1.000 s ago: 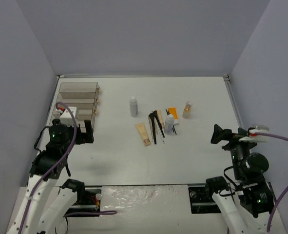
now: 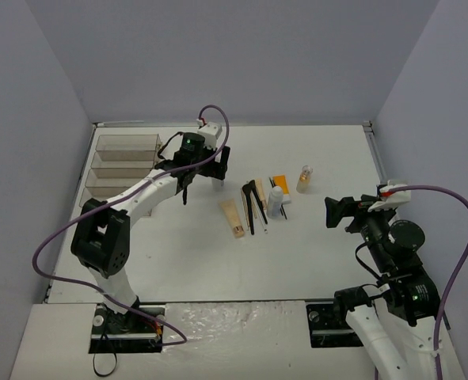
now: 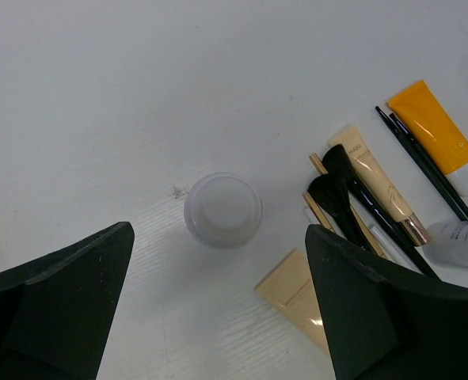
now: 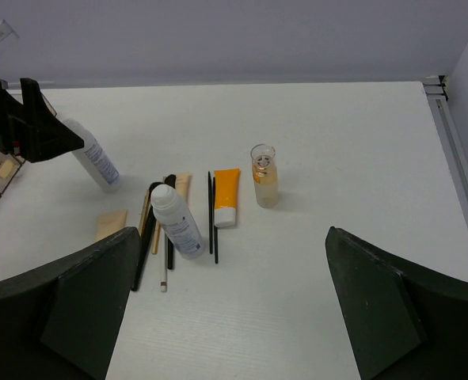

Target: Organize the makeup

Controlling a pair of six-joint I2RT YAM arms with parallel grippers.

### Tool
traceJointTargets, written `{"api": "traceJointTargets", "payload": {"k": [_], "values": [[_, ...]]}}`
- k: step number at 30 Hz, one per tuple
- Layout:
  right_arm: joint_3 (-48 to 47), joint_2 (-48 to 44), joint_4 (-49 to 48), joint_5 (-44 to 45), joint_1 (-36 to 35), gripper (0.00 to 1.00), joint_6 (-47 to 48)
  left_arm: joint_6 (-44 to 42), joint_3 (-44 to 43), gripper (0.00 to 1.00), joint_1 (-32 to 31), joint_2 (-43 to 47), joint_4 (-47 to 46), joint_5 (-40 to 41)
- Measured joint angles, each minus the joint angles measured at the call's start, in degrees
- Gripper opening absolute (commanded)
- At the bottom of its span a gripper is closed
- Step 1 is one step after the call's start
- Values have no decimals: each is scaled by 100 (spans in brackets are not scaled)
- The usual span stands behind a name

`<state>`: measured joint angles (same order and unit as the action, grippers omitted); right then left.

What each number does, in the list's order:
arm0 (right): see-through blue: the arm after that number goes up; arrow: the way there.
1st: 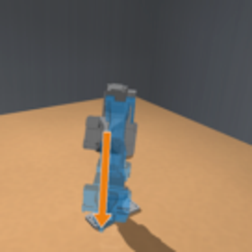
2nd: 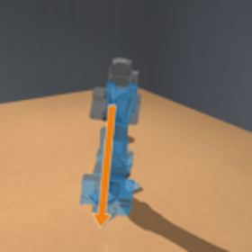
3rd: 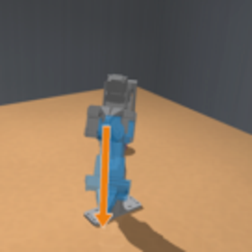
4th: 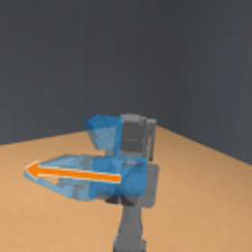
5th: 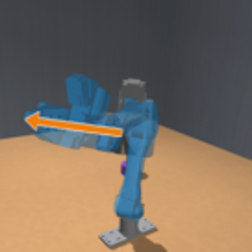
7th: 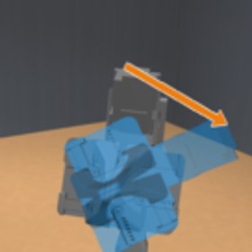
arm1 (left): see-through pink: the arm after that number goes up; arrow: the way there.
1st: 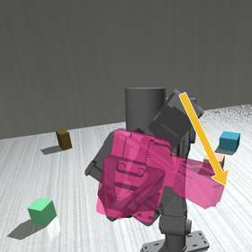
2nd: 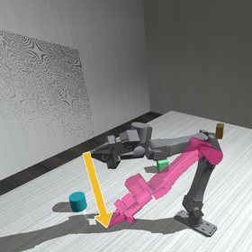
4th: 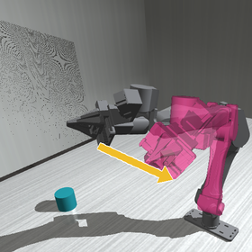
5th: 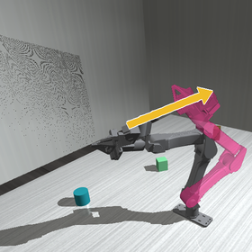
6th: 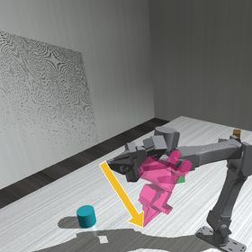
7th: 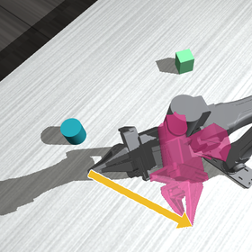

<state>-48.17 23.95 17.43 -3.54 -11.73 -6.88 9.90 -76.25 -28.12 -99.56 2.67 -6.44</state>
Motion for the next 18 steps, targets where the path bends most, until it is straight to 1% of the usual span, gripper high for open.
{"api": "traceJointTargets", "payload": {"k": [10,18], "values": [[111,-171,-28,-58,0,100,54,111,-522,73,0,-677,-107,158],[205,-361,-48,-58,0,100,57,228,-546,73,0,-777,-110,178]]}}
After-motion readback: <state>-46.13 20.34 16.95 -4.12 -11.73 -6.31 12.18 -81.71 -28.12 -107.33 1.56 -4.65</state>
